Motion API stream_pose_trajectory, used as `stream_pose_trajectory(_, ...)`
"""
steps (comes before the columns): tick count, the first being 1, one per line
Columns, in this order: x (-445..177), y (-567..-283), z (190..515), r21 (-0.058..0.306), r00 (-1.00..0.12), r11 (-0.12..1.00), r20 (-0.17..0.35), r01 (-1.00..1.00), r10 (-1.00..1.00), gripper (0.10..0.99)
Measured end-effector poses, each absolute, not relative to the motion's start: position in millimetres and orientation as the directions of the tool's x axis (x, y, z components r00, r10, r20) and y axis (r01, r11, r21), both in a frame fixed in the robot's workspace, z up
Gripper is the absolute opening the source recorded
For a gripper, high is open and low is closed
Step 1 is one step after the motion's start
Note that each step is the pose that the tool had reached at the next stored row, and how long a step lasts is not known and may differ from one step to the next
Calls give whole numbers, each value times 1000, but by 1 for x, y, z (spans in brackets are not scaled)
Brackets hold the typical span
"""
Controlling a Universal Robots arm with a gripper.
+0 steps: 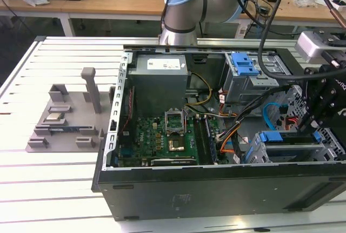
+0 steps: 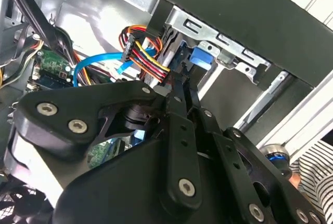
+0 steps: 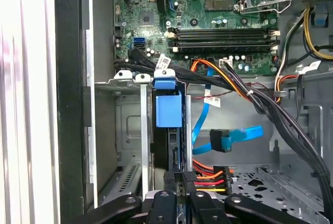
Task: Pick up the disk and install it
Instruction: 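Insert the first disk wire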
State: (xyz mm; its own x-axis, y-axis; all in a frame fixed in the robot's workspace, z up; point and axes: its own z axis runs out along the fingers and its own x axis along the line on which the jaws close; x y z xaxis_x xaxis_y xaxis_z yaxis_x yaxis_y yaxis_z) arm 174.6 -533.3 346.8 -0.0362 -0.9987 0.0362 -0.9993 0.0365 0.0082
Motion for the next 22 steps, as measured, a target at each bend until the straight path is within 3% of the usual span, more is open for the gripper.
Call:
stream_pose_trajectory(12,175,-533,339,8,-39,39,34,-999,-999,165)
stream_pose_trajectory(13,175,-533,338,8,-39,39,34,-999,-999,173)
stream_pose_trajectory(14,175,-533,340,8,-39,39,34,-999,-999,235)
stream_pose_trajectory(15,175,-530,356,8,-39,39,34,-999,-999,227)
stream_pose_trajectory(16,175,-529,360,8,-39,39,34,-999,-999,102)
stream_pose_trajectory(22,175,-529,376,8,-39,39,34,-999,-999,106)
